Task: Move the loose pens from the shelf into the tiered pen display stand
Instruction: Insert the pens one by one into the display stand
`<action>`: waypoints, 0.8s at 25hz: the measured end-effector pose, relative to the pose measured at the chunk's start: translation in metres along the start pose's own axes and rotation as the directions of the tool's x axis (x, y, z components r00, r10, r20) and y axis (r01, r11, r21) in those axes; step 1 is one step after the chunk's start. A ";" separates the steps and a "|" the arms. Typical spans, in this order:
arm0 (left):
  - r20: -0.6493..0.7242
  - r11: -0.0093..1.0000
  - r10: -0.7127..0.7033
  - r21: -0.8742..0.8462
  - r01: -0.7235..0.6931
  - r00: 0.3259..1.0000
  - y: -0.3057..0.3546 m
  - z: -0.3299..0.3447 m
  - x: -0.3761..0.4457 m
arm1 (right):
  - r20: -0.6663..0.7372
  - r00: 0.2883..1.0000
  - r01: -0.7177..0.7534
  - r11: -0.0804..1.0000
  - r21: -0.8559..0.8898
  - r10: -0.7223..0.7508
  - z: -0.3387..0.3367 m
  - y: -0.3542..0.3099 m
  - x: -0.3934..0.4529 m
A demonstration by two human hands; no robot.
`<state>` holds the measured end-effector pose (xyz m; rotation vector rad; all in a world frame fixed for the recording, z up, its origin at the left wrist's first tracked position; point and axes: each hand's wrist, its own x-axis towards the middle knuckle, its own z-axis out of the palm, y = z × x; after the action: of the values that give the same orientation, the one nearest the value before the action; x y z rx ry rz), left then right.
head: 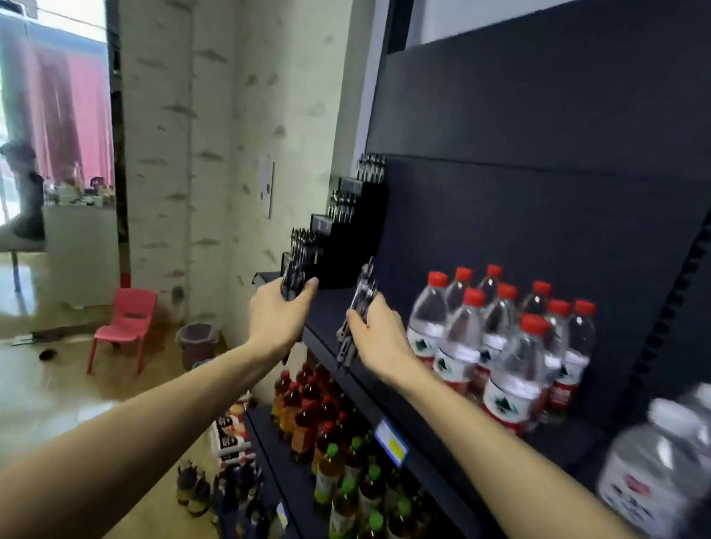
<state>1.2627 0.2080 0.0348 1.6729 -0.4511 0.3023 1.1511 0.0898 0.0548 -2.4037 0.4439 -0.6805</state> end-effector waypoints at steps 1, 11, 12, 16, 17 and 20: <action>0.000 1.000 -0.007 -0.010 0.007 1.000 -0.010 -0.007 0.028 | 0.000 1.000 -0.026 1.000 -0.005 0.026 0.011 -0.007 0.025; 0.081 0.997 -0.009 -0.070 0.014 0.997 -0.123 -0.007 0.217 | -0.100 0.979 -0.171 0.982 0.084 0.179 0.106 -0.010 0.200; 0.082 0.997 -0.018 -0.068 0.024 0.996 -0.133 -0.002 0.233 | -0.112 0.977 -0.172 0.982 0.080 0.180 0.114 -0.008 0.218; 0.117 0.997 0.054 -0.054 -0.048 0.992 -0.167 0.024 0.304 | -0.176 0.968 -0.169 0.982 0.084 0.181 0.139 0.002 0.292; 0.139 0.995 0.077 -0.066 -0.068 0.987 -0.174 0.032 0.327 | -0.189 0.967 -0.157 0.984 0.085 0.170 0.144 0.004 0.315; 0.195 0.993 0.102 -0.071 -0.089 0.976 -0.181 0.054 0.401 | -0.208 0.962 -0.154 0.981 0.118 0.176 0.151 0.009 0.388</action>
<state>1.6981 0.1258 0.0458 1.6298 -0.6848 0.1906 1.5499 -0.0251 0.0858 -2.1770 0.6766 -0.8729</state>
